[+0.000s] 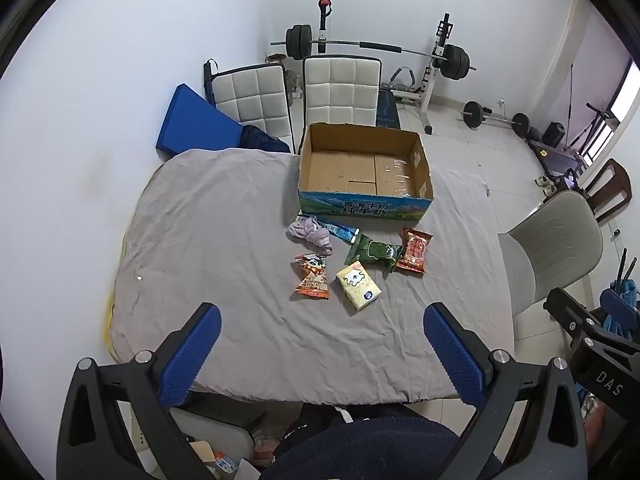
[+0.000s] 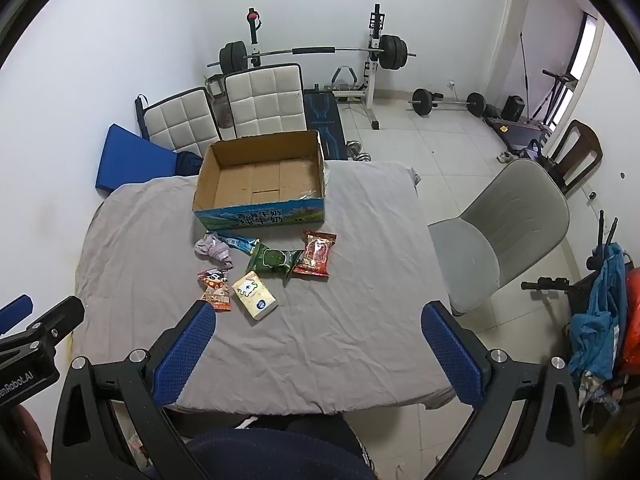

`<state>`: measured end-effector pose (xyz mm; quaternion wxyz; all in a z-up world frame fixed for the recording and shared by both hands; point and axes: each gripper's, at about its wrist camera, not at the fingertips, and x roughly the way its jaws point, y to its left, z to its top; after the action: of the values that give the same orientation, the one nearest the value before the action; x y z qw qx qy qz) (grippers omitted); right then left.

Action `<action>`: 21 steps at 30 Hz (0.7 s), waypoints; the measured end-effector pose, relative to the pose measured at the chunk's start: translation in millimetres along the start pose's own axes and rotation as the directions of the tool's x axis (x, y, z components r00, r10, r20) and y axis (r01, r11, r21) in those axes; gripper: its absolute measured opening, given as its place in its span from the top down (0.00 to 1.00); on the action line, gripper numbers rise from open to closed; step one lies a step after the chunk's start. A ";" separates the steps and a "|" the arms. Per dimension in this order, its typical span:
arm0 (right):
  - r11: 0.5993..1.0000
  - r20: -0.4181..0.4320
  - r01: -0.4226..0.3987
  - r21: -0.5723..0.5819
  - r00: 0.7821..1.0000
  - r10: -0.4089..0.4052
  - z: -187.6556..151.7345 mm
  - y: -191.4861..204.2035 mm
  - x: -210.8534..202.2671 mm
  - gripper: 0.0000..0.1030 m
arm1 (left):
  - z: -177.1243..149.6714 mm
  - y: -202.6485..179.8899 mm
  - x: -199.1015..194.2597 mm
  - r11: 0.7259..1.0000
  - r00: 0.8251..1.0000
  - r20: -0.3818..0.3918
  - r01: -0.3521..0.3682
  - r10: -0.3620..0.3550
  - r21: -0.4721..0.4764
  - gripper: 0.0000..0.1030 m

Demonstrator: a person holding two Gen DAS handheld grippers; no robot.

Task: Organize soft objects

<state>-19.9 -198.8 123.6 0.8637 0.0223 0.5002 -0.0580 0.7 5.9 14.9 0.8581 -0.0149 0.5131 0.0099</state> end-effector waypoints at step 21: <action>1.000 0.016 -0.007 -0.003 1.000 0.007 12.9 6.7 2.8 0.00 | 1.8 -2.9 -0.8 1.000 1.000 0.006 0.005 -0.005 -0.008 0.00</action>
<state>-6.5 -193.6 127.5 0.8678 0.0225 0.4934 -0.0544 2.0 3.0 16.4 0.8595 -0.0195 0.5107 0.0099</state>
